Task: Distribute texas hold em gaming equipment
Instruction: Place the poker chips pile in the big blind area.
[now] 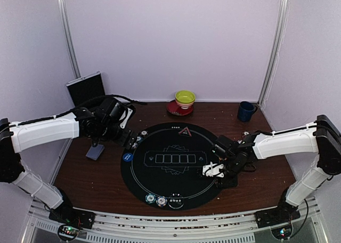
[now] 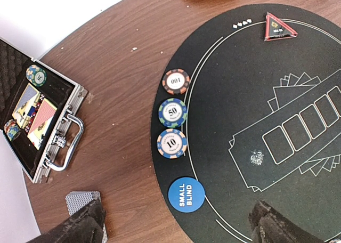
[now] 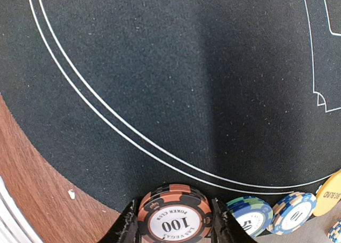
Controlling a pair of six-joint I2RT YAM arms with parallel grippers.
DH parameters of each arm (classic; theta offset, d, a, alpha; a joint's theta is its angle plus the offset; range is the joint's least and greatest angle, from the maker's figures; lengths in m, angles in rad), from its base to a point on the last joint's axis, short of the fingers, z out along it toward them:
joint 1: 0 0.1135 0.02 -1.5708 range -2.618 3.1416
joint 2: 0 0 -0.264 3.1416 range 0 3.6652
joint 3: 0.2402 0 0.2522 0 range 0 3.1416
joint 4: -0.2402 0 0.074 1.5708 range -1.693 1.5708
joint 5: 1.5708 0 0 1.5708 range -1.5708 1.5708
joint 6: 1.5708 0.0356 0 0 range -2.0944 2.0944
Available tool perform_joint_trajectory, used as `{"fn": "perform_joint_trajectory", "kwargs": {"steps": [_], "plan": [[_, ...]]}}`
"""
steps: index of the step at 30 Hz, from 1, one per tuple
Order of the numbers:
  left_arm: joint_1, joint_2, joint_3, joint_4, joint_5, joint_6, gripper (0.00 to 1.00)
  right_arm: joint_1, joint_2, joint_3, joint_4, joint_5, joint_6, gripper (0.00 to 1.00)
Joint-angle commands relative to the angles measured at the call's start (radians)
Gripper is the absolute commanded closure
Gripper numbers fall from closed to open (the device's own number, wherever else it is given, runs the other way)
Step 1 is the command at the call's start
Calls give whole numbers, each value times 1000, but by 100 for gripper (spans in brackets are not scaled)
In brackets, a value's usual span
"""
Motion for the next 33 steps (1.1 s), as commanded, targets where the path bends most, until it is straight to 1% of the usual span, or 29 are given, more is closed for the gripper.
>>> {"fn": "perform_joint_trajectory", "kwargs": {"steps": [1, 7, 11, 19, 22, 24, 27, 30, 33], "plan": [[4, 6, 15, 27, -7, 10, 2, 9, 3, -7, 14, 13, -5, 55], [3, 5, 15, 27, -7, 10, 2, 11, -26, -7, 14, 15, -7, 42], [4, 6, 16, 28, -5, 9, 2, 11, -60, -7, 14, 16, -11, 37], [4, 2, 15, 28, -8, 9, 2, 4, -182, 8, 17, 7, 11, 35], [4, 2, 15, 28, -9, 8, 2, -21, -229, 20, 47, 39, 48, 34], [4, -1, 15, 28, -7, 7, 2, -58, -246, 26, 86, 96, 86, 33], [2, -4, 15, 28, -5, 8, 2, -154, -248, 50, 126, 145, 137, 31], [4, -5, 15, 28, 0, 8, 2, -287, -232, 74, 138, 152, 178, 29], [3, -6, 15, 28, 2, 8, 2, -389, -219, 82, 158, 169, 213, 28]]}}
